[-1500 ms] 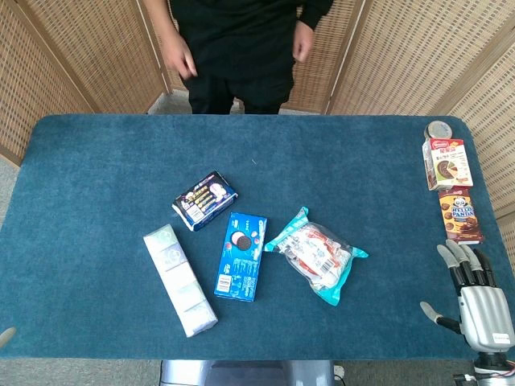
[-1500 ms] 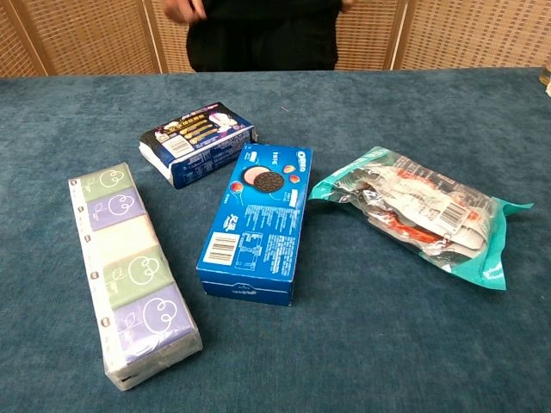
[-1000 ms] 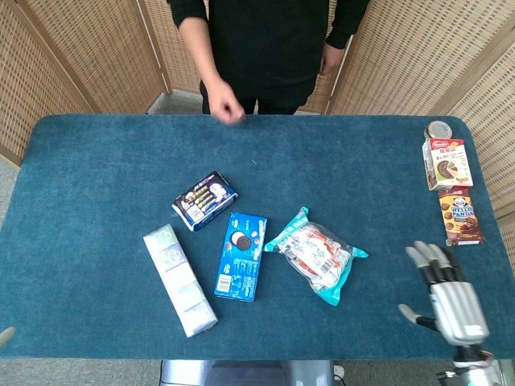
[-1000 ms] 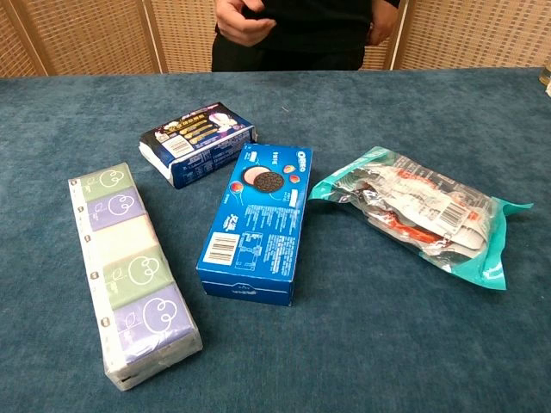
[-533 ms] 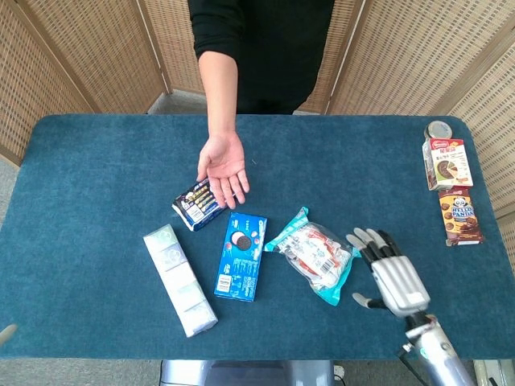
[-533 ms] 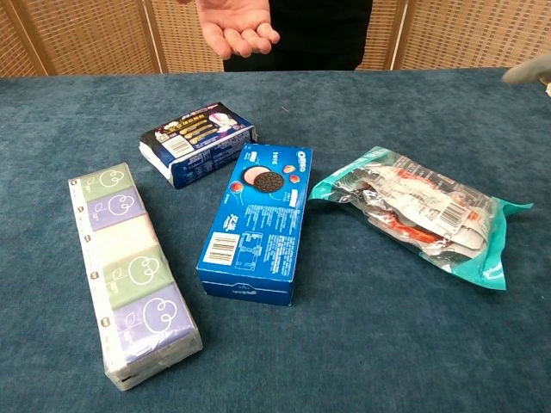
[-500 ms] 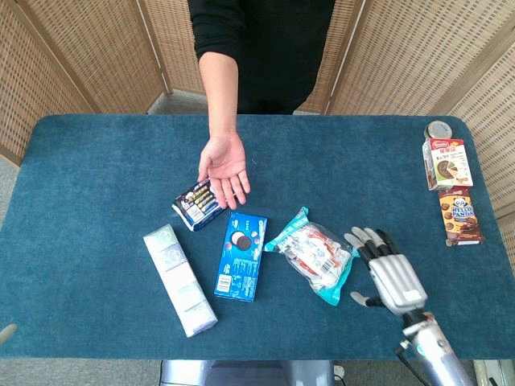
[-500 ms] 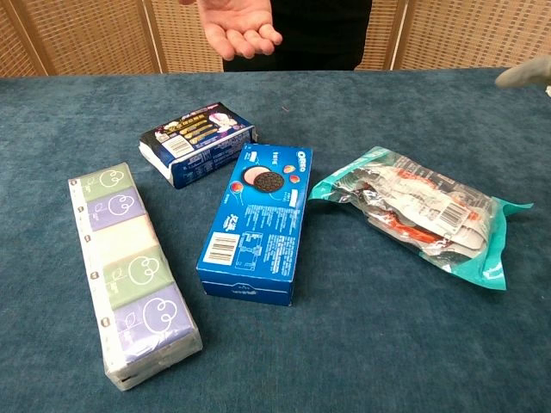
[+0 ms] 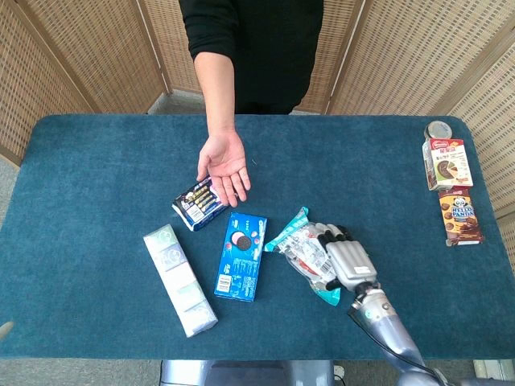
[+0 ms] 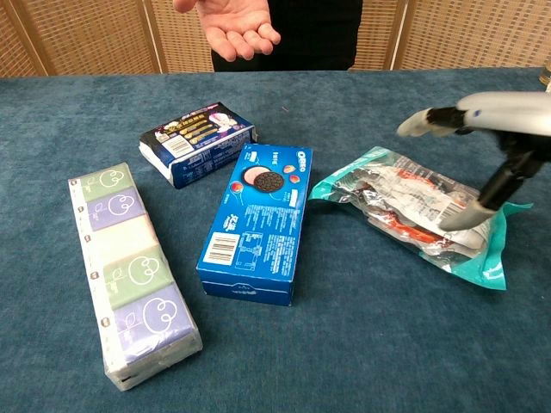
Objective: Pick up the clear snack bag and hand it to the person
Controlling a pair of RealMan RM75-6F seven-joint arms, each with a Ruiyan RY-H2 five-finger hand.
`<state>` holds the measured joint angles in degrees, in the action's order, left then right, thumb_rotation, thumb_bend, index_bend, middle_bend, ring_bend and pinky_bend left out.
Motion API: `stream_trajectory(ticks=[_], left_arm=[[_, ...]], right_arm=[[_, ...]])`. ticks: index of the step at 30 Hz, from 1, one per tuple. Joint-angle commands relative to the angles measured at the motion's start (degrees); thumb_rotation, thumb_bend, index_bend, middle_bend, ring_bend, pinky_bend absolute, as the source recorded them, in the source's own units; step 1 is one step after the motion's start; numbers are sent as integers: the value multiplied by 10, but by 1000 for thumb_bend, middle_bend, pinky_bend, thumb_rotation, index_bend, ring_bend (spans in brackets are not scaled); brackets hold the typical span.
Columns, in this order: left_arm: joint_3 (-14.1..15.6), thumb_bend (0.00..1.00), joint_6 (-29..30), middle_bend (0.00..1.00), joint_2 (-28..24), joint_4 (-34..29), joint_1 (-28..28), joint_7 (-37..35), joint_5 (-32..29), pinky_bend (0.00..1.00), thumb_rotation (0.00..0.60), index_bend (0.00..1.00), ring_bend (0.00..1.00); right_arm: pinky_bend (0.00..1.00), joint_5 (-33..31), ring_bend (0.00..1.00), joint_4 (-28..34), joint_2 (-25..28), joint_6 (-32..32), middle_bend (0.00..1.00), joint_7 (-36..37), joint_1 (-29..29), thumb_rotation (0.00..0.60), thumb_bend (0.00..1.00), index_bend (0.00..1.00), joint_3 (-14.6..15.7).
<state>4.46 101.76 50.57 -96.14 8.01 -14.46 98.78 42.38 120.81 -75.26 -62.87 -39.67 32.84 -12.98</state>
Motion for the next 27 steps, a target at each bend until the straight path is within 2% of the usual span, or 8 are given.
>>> stream_trajectory(ticks=[1, 8, 11, 16, 18, 23, 27], left_arm=[[-1, 144, 1, 0, -1, 1, 0, -5, -3, 87, 600, 0, 0], [-2, 144, 3, 0, -2, 6, 1, -16, -7, 87, 600, 0, 0], [-2, 143, 4, 0, -2, 7, 2, -19, -8, 87, 600, 0, 0], [-3, 143, 3, 0, -2, 7, 2, -20, -10, 87, 600, 0, 0], [-3, 143, 3, 0, -2, 7, 2, -20, -10, 87, 600, 0, 0], [-3, 143, 2, 0, -1, 6, 2, -16, -10, 87, 600, 0, 0], [-2, 143, 0, 0, 0, 5, 2, -12, -8, 87, 600, 0, 0]], right_arm=[[0, -87, 0, -23, -44, -6, 0, -38, 60, 582, 0, 16, -17], [1, -173, 0, -77, -76, -10, 0, -45, 108, 579, 0, 15, -25], [1, -179, 0, -106, -93, -28, 0, -53, 123, 574, 0, 16, -19], [26, -195, 1, -120, -99, -30, 6, -49, 131, 584, 0, 16, -18], [93, -197, 35, -128, -101, -30, 41, -50, 135, 578, 17, 18, -15], [544, -157, 341, -157, -118, -59, 288, -52, 138, 600, 225, 92, 2], [699, -136, 490, -177, -134, -75, 422, -50, 135, 600, 369, 195, 16]])
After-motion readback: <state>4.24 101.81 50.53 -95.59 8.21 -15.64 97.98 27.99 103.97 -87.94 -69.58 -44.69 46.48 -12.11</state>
